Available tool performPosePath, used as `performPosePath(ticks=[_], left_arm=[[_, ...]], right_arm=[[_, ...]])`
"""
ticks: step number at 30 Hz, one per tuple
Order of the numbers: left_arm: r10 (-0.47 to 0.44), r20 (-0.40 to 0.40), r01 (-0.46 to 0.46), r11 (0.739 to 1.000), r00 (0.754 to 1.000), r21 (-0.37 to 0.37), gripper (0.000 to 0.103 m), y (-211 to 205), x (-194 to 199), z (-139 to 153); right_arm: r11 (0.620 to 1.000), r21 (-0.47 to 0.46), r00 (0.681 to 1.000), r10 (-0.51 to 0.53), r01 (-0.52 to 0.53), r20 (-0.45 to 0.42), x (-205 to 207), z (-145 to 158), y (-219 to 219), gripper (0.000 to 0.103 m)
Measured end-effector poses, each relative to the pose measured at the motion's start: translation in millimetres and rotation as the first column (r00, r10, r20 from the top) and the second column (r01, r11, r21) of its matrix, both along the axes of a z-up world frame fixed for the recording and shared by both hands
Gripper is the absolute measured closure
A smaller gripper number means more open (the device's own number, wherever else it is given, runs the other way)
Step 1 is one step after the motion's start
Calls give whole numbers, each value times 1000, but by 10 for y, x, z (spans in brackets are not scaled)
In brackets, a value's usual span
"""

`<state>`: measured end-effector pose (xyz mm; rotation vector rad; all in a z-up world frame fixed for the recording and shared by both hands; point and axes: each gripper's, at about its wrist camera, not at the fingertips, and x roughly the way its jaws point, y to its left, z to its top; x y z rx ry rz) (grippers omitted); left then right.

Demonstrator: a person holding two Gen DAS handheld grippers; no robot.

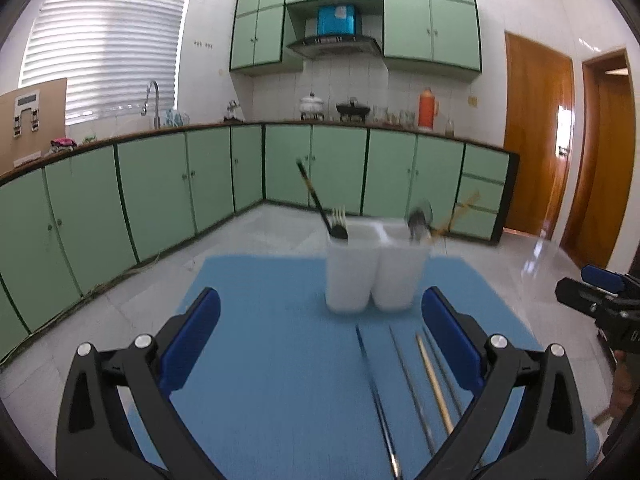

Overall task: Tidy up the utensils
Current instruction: 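Move both tools back over the remaining chopsticks on the mat, then close the left tool on the gold-banded black chopstick while the right tool closes on a gray chopstick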

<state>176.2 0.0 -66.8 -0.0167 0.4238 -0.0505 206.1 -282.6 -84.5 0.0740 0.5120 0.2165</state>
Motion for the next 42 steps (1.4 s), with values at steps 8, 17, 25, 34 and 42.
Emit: performPosePath(ticks=[8,17,25,34,42], left_arm=[[-18,-133,18,1000,991,-5,5,-52,-316,-561],[-42,-240,41,999,970,-9,5,-91,-549,-993],[-36,-271,36,999,962,-7,5,-165,-584,-1139],[-37,-293,41,999,955,9,6,-199,-602,-1263],[-45,-301,45,999,953,-5,6,-219,-584,-1304]], right_arm=[[998,-41,994,-42,38,-103,-423,-618,141,15],[999,-48,970,-22,11,-244,-742,-1081,277,46],[999,-35,961,12,-23,-277,-787,-1223,371,68],[998,-48,956,23,-38,-294,-774,-1293,453,77],[997,-62,957,14,-34,-290,-736,-1360,508,87]])
